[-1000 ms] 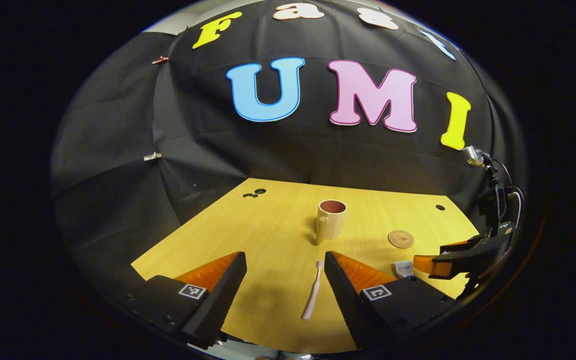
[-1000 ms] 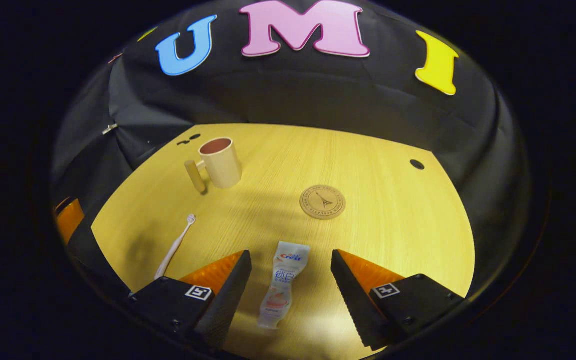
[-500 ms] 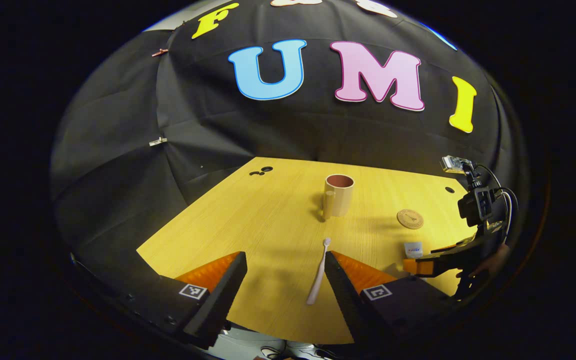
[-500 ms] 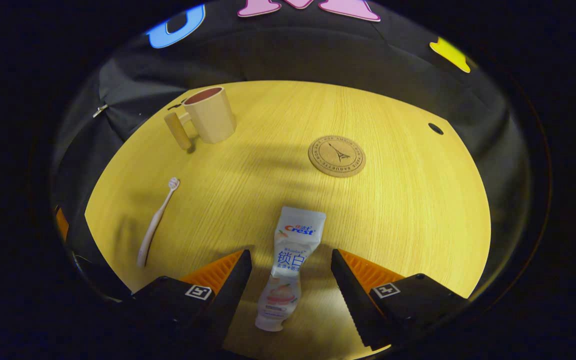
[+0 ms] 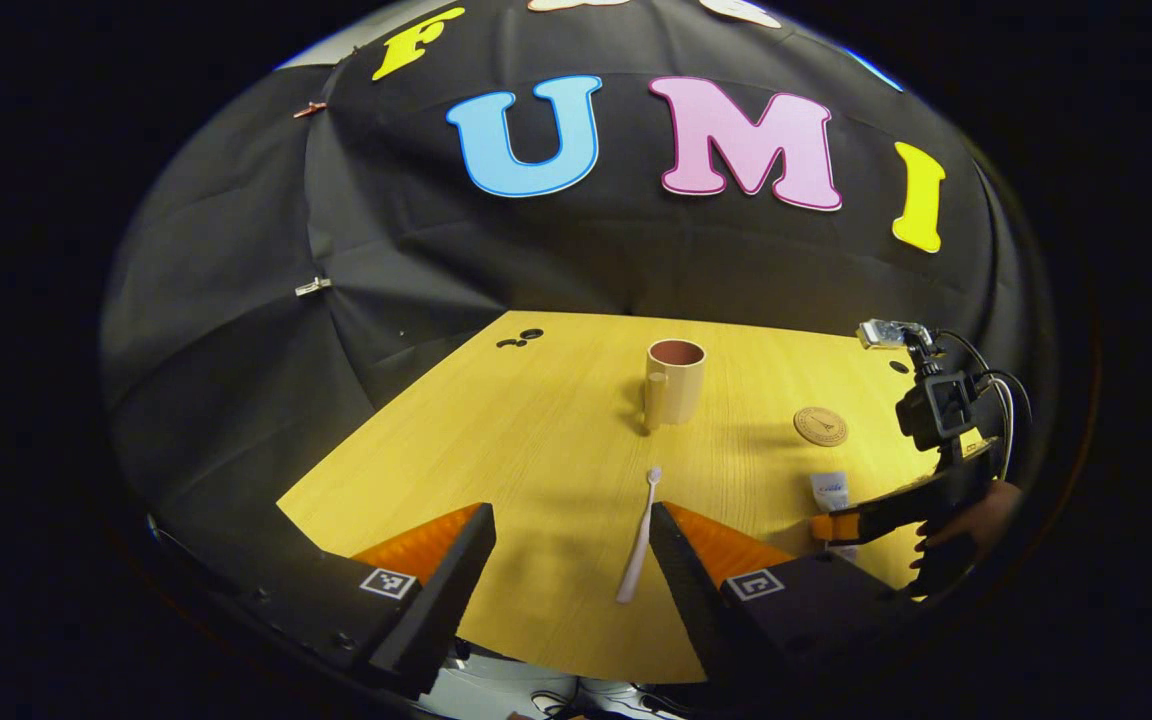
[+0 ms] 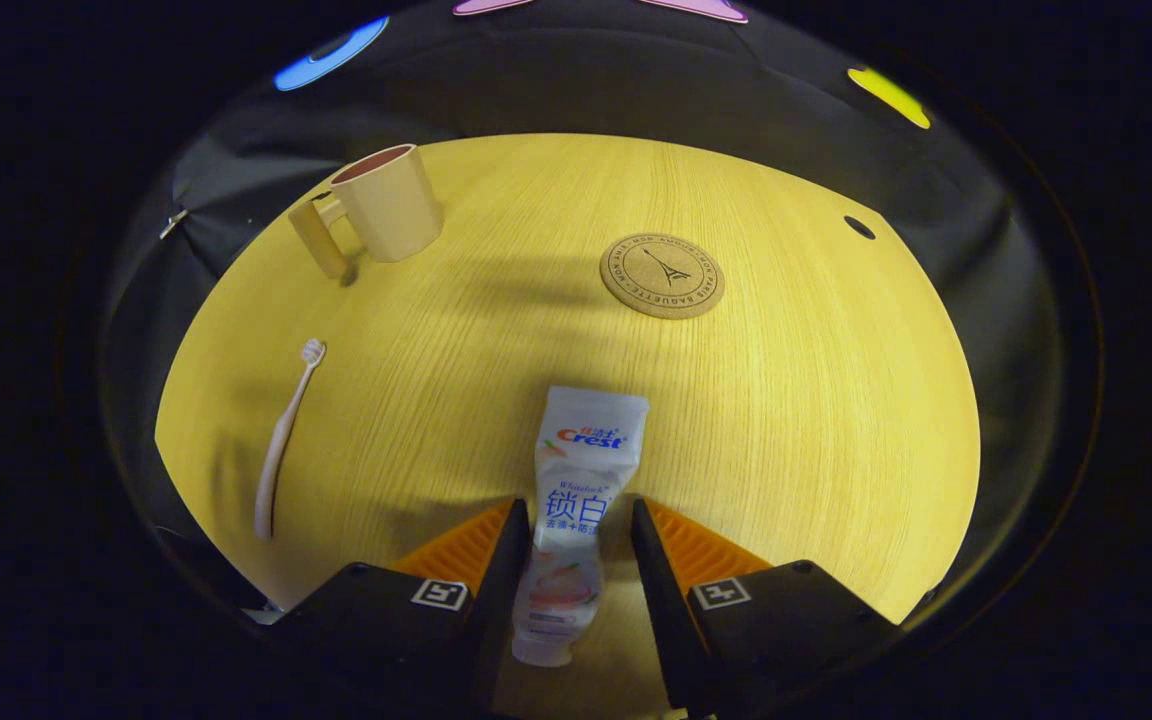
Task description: Put the toothbrush and toothpaste on the desktop into the cup, then pick up the cup and place it on the coaster on the desktop.
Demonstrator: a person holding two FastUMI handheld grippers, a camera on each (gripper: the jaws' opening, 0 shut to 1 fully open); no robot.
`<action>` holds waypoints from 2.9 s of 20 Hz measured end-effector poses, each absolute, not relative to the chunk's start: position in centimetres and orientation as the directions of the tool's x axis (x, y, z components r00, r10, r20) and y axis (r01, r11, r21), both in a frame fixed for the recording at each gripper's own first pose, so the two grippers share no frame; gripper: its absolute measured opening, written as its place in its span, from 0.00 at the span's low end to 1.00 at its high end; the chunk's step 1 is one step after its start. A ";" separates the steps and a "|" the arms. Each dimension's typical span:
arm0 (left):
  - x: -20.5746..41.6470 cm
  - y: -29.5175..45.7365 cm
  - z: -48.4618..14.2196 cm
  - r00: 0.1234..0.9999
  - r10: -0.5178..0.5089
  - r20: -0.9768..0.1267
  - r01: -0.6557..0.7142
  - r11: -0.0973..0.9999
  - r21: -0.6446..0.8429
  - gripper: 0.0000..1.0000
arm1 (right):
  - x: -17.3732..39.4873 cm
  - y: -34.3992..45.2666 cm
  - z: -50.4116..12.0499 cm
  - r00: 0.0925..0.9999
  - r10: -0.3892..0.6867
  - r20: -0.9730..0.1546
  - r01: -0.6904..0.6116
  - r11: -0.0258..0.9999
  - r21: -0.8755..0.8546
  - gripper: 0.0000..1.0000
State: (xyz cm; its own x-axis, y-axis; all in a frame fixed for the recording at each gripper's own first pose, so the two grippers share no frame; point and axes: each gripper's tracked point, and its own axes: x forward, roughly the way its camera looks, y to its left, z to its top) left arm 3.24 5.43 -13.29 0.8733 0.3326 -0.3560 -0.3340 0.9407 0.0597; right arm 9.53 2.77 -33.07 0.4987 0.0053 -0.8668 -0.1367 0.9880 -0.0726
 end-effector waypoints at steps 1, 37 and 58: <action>3.3 5.5 -13.1 0.875 0.332 -0.352 -0.333 0.941 0.060 0.96 | 9.2 2.9 -33.1 0.481 0.003 -0.877 -0.142 0.987 -0.074 0.62; 12.3 4.6 -26.7 0.629 0.097 -0.772 -0.128 0.992 0.020 0.95 | 7.7 -3.7 -23.5 0.665 0.135 -0.734 -0.130 0.989 0.064 0.29; 13.2 3.7 -28.3 0.464 -0.002 -0.886 -0.016 1.000 -0.011 0.08 | 10.8 -0.6 -19.2 0.751 0.238 -0.616 -0.243 0.967 0.078 0.28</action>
